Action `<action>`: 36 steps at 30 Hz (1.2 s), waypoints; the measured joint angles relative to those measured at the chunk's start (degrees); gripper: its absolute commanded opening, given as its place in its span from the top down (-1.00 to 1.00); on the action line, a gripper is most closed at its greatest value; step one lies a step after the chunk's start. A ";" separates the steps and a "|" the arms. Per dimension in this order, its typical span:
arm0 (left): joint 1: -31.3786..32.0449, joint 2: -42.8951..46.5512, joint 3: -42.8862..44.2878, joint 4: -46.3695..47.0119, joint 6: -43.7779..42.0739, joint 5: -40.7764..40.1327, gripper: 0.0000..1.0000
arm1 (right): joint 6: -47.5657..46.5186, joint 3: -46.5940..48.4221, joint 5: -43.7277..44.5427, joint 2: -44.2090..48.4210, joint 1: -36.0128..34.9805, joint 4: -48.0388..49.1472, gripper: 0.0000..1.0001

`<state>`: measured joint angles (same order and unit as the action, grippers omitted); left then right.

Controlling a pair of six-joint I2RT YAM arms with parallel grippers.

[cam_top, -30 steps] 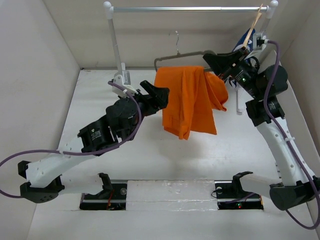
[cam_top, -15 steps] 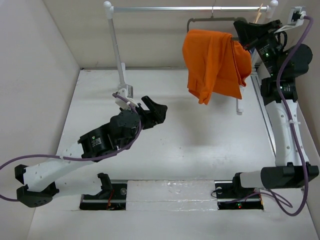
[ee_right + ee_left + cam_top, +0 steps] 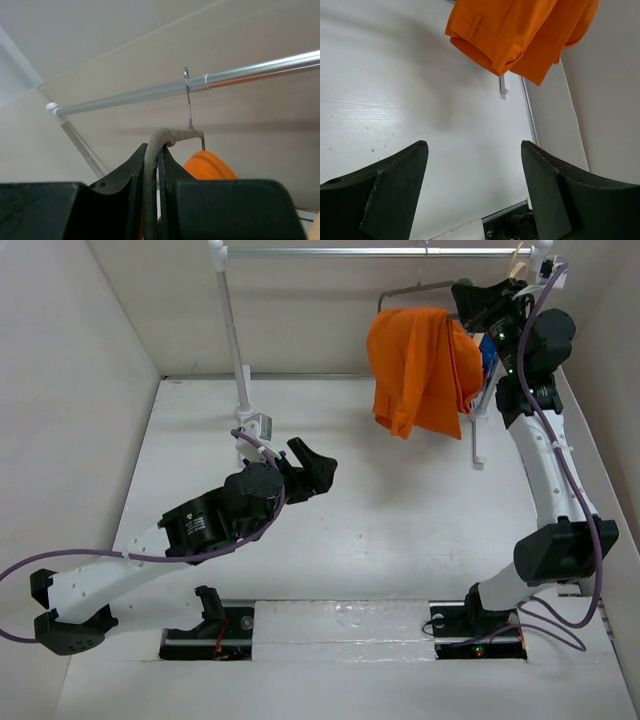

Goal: Place the trousers on the hanger
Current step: Place the hanger at the clothesline.

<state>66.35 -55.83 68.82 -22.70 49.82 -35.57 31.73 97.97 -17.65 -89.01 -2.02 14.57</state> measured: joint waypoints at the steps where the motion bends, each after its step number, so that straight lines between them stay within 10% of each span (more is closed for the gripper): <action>1: 0.00 0.02 0.00 0.00 -0.04 0.00 -0.43 | -0.83 -0.48 1.29 0.50 -0.92 0.02 1.00; 7: 0.00 0.04 -0.02 0.04 -1.36 0.11 -0.43 | -6.97 -12.02 9.66 7.85 -8.15 2.36 0.99; 14: 0.00 -0.35 -0.02 0.15 -2.56 0.33 -0.44 | -10.67 -20.92 12.22 13.62 -11.87 3.45 -0.59; 21: 0.00 -0.94 -0.02 0.17 -2.82 0.35 -0.45 | -16.85 -19.58 3.19 13.92 -10.12 -6.60 -1.00; 29: 0.00 -3.06 1.95 -2.10 -3.17 -1.53 -0.49 | -23.98 -17.79 -5.97 18.49 -3.52 -21.62 -0.85; 33: 0.00 -7.04 4.28 -2.84 -3.54 -2.14 -0.55 | -27.85 -18.05 -7.91 23.58 -3.87 -28.76 0.38; 36: 0.00 -9.84 4.00 -1.95 -3.72 -0.85 -0.56 | -29.31 -20.68 -7.91 29.05 -3.96 -31.63 0.80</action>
<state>66.35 -65.67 72.82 -24.64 46.11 -36.42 2.42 77.30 -25.56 -59.96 -5.98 -17.06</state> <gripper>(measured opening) 0.776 0.152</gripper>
